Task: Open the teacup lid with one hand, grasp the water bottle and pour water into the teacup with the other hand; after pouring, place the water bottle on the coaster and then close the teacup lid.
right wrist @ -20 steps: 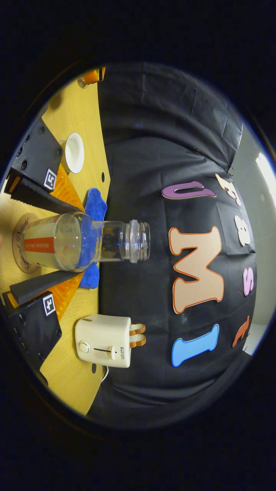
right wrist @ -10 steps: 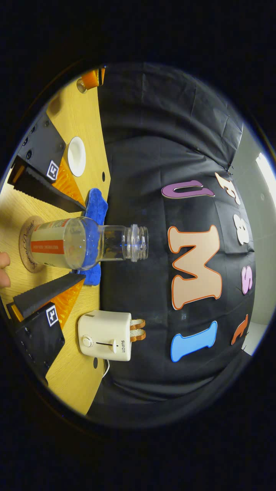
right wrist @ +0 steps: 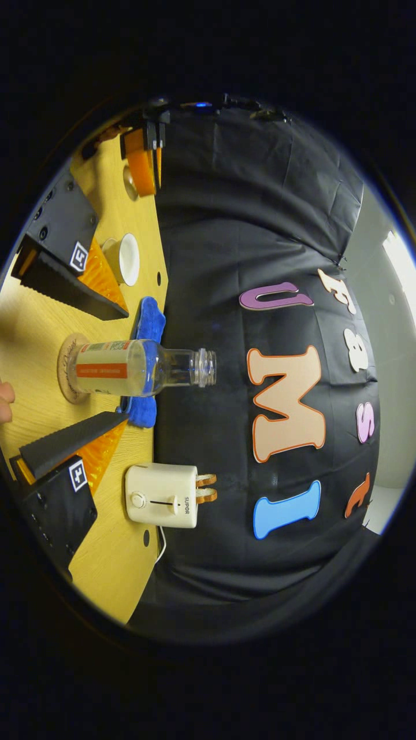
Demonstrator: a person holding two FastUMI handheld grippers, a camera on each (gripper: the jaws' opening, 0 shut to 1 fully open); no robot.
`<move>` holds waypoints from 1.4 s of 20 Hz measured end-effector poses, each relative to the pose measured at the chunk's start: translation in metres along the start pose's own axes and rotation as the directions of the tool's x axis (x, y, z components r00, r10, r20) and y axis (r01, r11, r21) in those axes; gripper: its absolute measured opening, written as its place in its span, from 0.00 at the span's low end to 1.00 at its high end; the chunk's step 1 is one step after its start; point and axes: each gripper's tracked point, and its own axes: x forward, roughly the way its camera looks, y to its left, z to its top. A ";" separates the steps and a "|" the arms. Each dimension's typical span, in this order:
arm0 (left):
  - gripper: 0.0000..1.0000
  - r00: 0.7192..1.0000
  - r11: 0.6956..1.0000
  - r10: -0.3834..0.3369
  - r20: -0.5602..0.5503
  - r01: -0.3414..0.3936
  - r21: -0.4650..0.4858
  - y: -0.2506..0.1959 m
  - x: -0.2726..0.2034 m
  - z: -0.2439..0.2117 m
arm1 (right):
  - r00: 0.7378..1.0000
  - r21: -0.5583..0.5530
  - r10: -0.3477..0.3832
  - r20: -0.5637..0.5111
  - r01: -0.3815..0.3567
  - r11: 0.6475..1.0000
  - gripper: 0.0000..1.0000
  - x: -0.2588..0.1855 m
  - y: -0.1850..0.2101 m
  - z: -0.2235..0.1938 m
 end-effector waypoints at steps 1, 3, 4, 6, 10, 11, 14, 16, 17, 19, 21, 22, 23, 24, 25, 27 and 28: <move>0.27 1.000 1.000 -0.013 0.003 0.013 0.003 -0.002 0.006 0.000 | 1.000 0.000 -0.004 0.000 0.004 1.000 0.96 -0.005 -0.002 0.000; 0.27 1.000 1.000 -0.024 0.005 0.023 0.021 -0.005 0.020 0.001 | 1.000 0.001 -0.013 0.001 0.013 1.000 0.96 -0.011 -0.009 0.000; 0.27 0.999 0.999 -0.032 0.004 0.032 0.030 -0.008 0.026 0.001 | 1.000 0.001 -0.016 0.001 0.016 1.000 1.00 -0.012 -0.010 0.001; 0.24 0.999 0.998 -0.036 0.014 0.036 0.044 -0.011 0.036 0.004 | 1.000 0.001 -0.014 0.001 0.014 1.000 0.96 -0.015 -0.011 0.001; 0.23 0.998 0.995 -0.048 0.044 0.044 0.087 -0.021 0.055 0.015 | 1.000 0.001 -0.017 0.001 0.017 1.000 1.00 -0.015 -0.012 0.001; 0.24 0.997 0.994 -0.056 0.047 0.052 0.097 -0.024 0.060 0.016 | 1.000 0.001 -0.017 0.001 0.017 1.000 1.00 -0.015 -0.012 0.000; 0.24 0.996 0.990 -0.082 0.028 0.078 0.118 -0.035 0.075 0.011 | 1.000 0.001 -0.017 0.002 0.017 1.000 1.00 -0.016 -0.012 0.000; 0.24 0.995 0.988 -0.099 0.005 0.097 0.124 -0.042 0.085 0.004 | 1.000 0.001 -0.017 0.001 0.017 1.000 1.00 -0.016 -0.012 0.000; 0.24 0.994 0.987 -0.105 -0.004 0.105 0.122 -0.044 0.087 0.001 | 1.000 0.001 -0.016 0.002 0.016 1.000 1.00 -0.016 -0.012 0.000; 0.24 0.995 0.988 -0.103 -0.014 0.104 0.116 -0.046 0.091 -0.001 | 1.000 0.002 -0.016 0.002 0.016 1.000 1.00 -0.016 -0.012 0.000; 0.23 0.994 0.989 -0.107 -0.022 0.108 0.100 -0.049 0.097 -0.003 | 1.000 0.002 -0.016 0.002 0.016 1.000 1.00 -0.016 -0.012 0.000; 0.24 0.994 0.989 -0.105 -0.039 0.108 0.101 -0.050 0.100 -0.005 | 1.000 0.002 -0.016 0.002 0.016 1.000 1.00 -0.015 -0.012 0.000; 0.24 0.994 0.989 -0.104 -0.045 0.108 0.100 -0.050 0.100 -0.006 | 1.000 0.002 -0.016 0.002 0.016 1.000 0.96 -0.016 -0.012 0.001; 0.24 0.993 0.989 -0.104 -0.051 0.108 0.100 -0.050 0.102 -0.007 | 1.000 0.001 -0.016 0.002 0.016 1.000 0.96 -0.015 -0.012 0.000; 0.24 0.993 0.989 -0.102 -0.061 0.107 0.098 -0.050 0.103 -0.009 | 1.000 0.001 -0.015 0.001 0.015 1.000 1.00 -0.016 -0.012 0.000; 0.24 0.992 0.990 -0.099 -0.076 0.106 0.093 -0.049 0.104 -0.011 | 1.000 0.001 -0.017 0.001 0.017 1.000 1.00 -0.018 -0.013 0.000; 0.24 0.992 0.990 -0.097 -0.079 0.104 0.093 -0.048 0.104 -0.011 | 1.000 0.001 -0.018 0.002 0.018 1.000 1.00 -0.018 -0.013 0.000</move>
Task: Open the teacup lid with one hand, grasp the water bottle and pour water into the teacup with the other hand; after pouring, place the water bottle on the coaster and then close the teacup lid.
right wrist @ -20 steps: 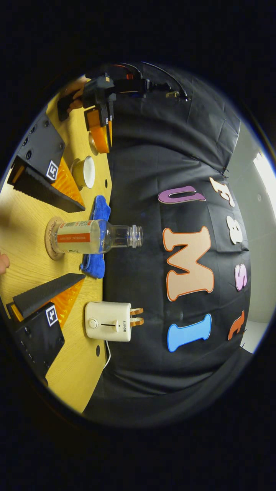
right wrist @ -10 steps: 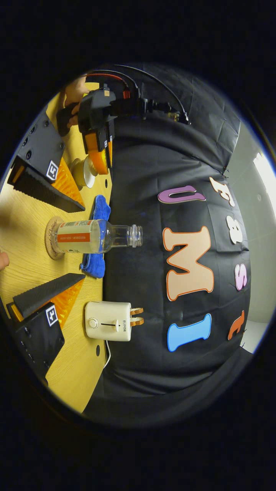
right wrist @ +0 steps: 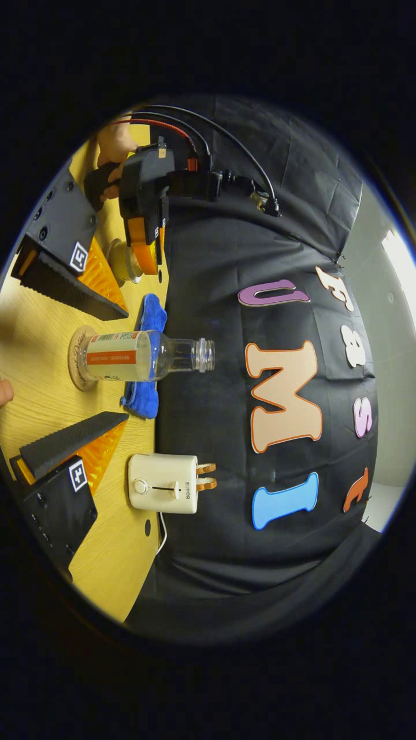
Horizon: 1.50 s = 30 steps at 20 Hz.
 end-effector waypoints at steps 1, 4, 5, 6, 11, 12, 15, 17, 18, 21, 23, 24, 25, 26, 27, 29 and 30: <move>0.24 1.000 1.000 0.000 -0.007 0.000 0.004 -0.001 0.001 -0.001 | 1.000 0.000 -0.001 -0.001 0.001 1.000 0.96 -0.001 0.000 0.000; 0.24 1.000 1.000 -0.005 -0.028 0.006 0.018 -0.004 0.002 -0.004 | 1.000 0.000 -0.005 -0.001 0.005 1.000 1.00 -0.002 -0.002 0.000; 0.25 0.999 1.000 -0.002 -0.035 0.003 0.023 -0.003 0.002 -0.006 | 1.000 0.000 -0.008 -0.001 0.008 1.000 1.00 -0.002 -0.002 0.000; 0.26 0.999 1.000 0.001 -0.036 0.000 0.025 -0.002 0.003 -0.005 | 1.000 0.000 -0.011 0.000 0.011 1.000 1.00 -0.003 -0.004 0.001; 0.29 0.999 0.999 0.011 -0.049 -0.010 0.032 -0.001 0.001 -0.009 | 1.000 0.000 -0.017 0.000 0.017 1.000 1.00 -0.006 -0.005 0.000; 0.30 0.999 0.999 0.008 -0.051 -0.007 0.032 -0.001 0.001 -0.008 | 1.000 0.000 -0.019 0.000 0.019 1.000 1.00 -0.006 -0.006 0.000; 0.44 0.999 0.999 0.021 -0.047 -0.019 0.028 0.003 -0.002 -0.008 | 1.000 0.000 -0.022 0.001 0.022 1.000 1.00 -0.007 -0.007 0.000; 0.50 0.999 0.999 0.036 -0.032 -0.035 0.010 0.007 -0.004 -0.006 | 1.000 0.000 -0.025 0.001 0.025 1.000 1.00 -0.008 -0.008 0.000; 0.64 0.998 0.999 0.050 -0.027 -0.050 0.001 0.010 -0.008 -0.005 | 1.000 -0.001 -0.027 0.001 0.027 1.000 1.00 -0.008 -0.009 0.000; 0.99 0.996 0.995 0.086 0.009 -0.085 -0.042 0.019 -0.018 -0.001 | 0.999 -0.002 -0.040 0.001 0.040 0.999 1.00 -0.009 -0.011 0.000; 0.96 0.994 0.992 0.103 0.047 -0.099 -0.081 0.023 -0.029 0.003 | 0.999 -0.003 -0.049 0.002 0.049 0.999 1.00 -0.010 -0.013 0.000; 0.96 0.991 0.989 0.114 0.068 -0.107 -0.101 0.027 -0.035 0.006 | 0.998 -0.002 -0.055 0.002 0.055 0.998 1.00 -0.010 -0.013 0.001; 0.96 0.990 0.987 0.120 0.067 -0.112 -0.114 0.027 -0.039 0.005 | 0.998 -0.003 -0.063 0.003 0.063 0.998 1.00 -0.011 -0.015 0.000; 0.96 0.991 0.988 0.123 0.060 -0.116 -0.105 0.026 -0.045 0.003 | 0.998 -0.003 -0.068 0.003 0.068 0.998 1.00 -0.011 -0.016 0.001; 0.97 0.990 0.987 0.126 0.065 -0.118 -0.110 0.027 -0.051 0.004 | 0.997 -0.003 -0.075 0.003 0.075 0.997 1.00 -0.013 -0.016 0.001; 0.97 0.990 0.987 0.125 0.062 -0.118 -0.109 0.025 -0.062 0.003 | 0.996 -0.003 -0.088 0.004 0.088 0.996 1.00 -0.016 -0.017 0.001; 0.97 0.989 0.987 0.129 0.067 -0.121 -0.107 0.023 -0.069 0.004 | 0.996 -0.003 -0.089 0.005 0.089 0.996 1.00 -0.018 -0.016 0.001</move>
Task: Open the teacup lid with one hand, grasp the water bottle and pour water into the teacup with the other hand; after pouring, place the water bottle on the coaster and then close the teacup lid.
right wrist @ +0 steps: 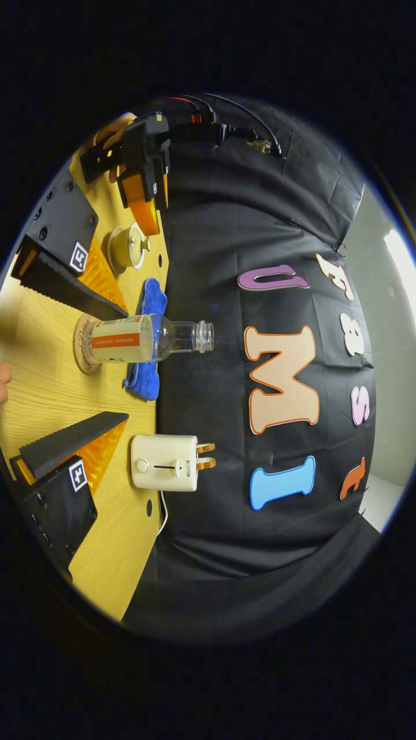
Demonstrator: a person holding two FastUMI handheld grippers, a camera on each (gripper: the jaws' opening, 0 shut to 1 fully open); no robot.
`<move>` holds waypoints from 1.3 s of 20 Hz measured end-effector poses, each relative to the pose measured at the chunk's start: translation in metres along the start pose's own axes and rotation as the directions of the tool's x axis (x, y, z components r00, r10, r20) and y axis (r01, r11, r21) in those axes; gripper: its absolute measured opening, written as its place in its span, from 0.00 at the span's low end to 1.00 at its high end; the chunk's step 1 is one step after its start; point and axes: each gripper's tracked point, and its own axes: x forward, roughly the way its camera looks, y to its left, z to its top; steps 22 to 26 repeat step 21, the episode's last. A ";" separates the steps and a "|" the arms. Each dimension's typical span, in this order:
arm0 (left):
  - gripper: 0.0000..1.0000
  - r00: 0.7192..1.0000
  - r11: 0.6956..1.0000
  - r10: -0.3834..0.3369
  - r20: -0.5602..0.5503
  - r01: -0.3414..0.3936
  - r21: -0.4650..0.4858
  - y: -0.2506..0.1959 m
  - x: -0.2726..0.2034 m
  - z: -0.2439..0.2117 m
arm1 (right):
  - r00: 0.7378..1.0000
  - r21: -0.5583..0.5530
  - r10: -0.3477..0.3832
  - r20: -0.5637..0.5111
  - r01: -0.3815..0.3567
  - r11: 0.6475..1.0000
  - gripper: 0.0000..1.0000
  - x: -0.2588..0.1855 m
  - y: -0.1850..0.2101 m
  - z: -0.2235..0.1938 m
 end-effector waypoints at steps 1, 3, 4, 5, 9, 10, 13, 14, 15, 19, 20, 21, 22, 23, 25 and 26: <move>0.97 1.000 1.000 -0.001 -0.004 0.001 -0.001 -0.003 -0.007 -0.002 | 1.000 0.000 -0.001 0.000 0.001 1.000 1.00 -0.003 0.001 0.000; 0.97 1.000 1.000 0.000 -0.001 0.000 0.000 -0.008 -0.023 0.000 | 1.000 0.000 -0.005 0.001 0.005 1.000 1.00 -0.008 0.002 0.001; 0.97 1.000 1.000 0.002 -0.001 -0.002 0.001 -0.011 -0.031 0.000 | 1.000 0.000 -0.012 0.001 0.012 1.000 1.00 -0.011 0.003 0.001; 0.97 1.000 1.000 0.000 0.004 0.000 0.002 -0.016 -0.040 0.001 | 1.000 0.000 -0.017 0.002 0.017 1.000 1.00 -0.015 0.004 0.001; 0.96 1.000 1.000 -0.013 0.004 0.013 0.002 -0.035 -0.073 0.001 | 0.997 -0.001 -0.083 0.001 0.083 0.997 1.00 -0.036 0.000 0.000; 0.97 1.000 1.000 -0.018 0.003 0.018 0.002 -0.040 -0.081 0.002 | 0.995 -0.001 -0.103 0.004 0.103 0.995 0.96 -0.044 0.000 0.001; 0.97 1.000 1.000 -0.028 0.003 0.028 0.003 -0.051 -0.101 0.002 | 0.993 -0.001 -0.121 0.006 0.121 0.993 1.00 -0.068 0.010 0.002; 0.96 1.000 1.000 -0.030 0.005 0.030 0.005 -0.054 -0.107 0.002 | 0.992 -0.001 -0.123 0.006 0.123 0.992 0.96 -0.076 0.012 0.002; 0.97 1.000 1.000 -0.030 0.004 0.030 0.004 -0.056 -0.111 0.002 | 0.992 -0.001 -0.127 0.005 0.127 0.992 1.00 -0.082 0.014 0.002; 1.00 1.000 1.000 -0.008 0.001 0.008 0.005 -0.058 -0.126 0.002 | 0.991 0.000 -0.136 0.007 0.136 0.991 0.96 -0.100 0.024 0.002; 0.97 1.000 1.000 -0.011 0.011 0.011 0.010 -0.060 -0.127 0.005 | 0.990 0.000 -0.138 0.006 0.138 0.990 0.96 -0.102 0.026 0.002; 0.97 1.000 1.000 -0.017 0.018 0.017 0.010 -0.062 -0.127 0.006 | 0.990 0.001 -0.143 0.006 0.143 0.990 0.96 -0.103 0.026 0.001; 0.97 1.000 1.000 -0.017 0.018 0.017 0.010 -0.062 -0.127 0.006 | 0.990 0.001 -0.143 0.006 0.143 0.990 0.96 -0.103 0.026 0.001; 0.97 1.000 1.000 -0.017 0.018 0.017 0.010 -0.062 -0.127 0.006 | 0.990 0.001 -0.143 0.006 0.143 0.990 0.96 -0.103 0.026 0.001; 0.97 1.000 1.000 -0.017 0.018 0.017 0.010 -0.062 -0.127 0.006 | 0.990 0.001 -0.143 0.006 0.143 0.990 0.96 -0.103 0.026 0.001; 0.97 1.000 1.000 -0.017 0.018 0.017 0.010 -0.062 -0.127 0.006 | 0.990 0.001 -0.143 0.006 0.143 0.990 0.96 -0.103 0.026 0.001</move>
